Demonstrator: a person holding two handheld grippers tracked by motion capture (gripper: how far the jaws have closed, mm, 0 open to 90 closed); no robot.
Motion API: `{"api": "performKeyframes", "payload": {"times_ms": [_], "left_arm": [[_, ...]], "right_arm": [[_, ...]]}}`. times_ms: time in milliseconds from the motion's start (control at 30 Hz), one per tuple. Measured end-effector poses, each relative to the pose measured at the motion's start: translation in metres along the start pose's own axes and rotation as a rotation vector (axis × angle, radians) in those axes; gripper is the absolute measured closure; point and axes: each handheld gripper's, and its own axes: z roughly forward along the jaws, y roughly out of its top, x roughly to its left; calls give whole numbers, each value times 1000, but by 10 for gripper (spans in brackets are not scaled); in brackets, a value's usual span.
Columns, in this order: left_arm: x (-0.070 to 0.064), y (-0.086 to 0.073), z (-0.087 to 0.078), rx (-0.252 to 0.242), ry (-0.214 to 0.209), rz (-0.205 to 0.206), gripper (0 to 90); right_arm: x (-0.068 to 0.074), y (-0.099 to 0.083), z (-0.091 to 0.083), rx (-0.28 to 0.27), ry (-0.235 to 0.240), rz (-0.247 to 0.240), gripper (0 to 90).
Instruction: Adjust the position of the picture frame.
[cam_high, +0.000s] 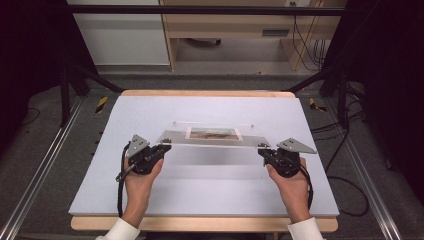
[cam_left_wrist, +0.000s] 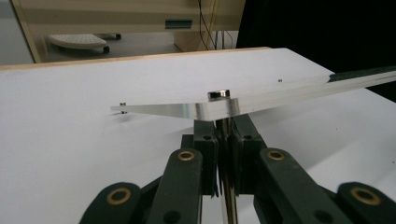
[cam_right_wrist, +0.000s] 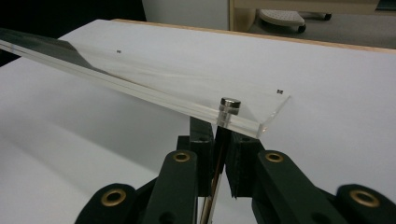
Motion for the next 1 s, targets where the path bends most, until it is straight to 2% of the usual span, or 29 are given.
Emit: {"api": "performKeyframes", "payload": {"times_ms": [67,167,200,400,500,600,800,1000], "left_arm": [[0,-7,-1,14,-3,4,819],[2,-11,-2,24,-11,-13,824],[2,-15,-3,44,-11,-17,826],[-1,-31,-4,98,-6,10,830],[-1,-33,-4,107,-5,-1,834],[-2,-36,-4,121,4,23,832],[-4,-47,-3,163,14,22,835],[-6,-51,-1,181,16,31,837]], "right_arm": [[1,-2,0,1,-5,-3,827],[4,-6,0,7,-7,1,830],[5,-8,0,14,-8,0,832],[8,-25,1,61,-7,4,841],[8,-31,1,71,-3,13,846],[8,-33,1,72,-4,18,847],[9,-43,4,106,4,30,849],[7,-47,5,123,3,14,849]]}}
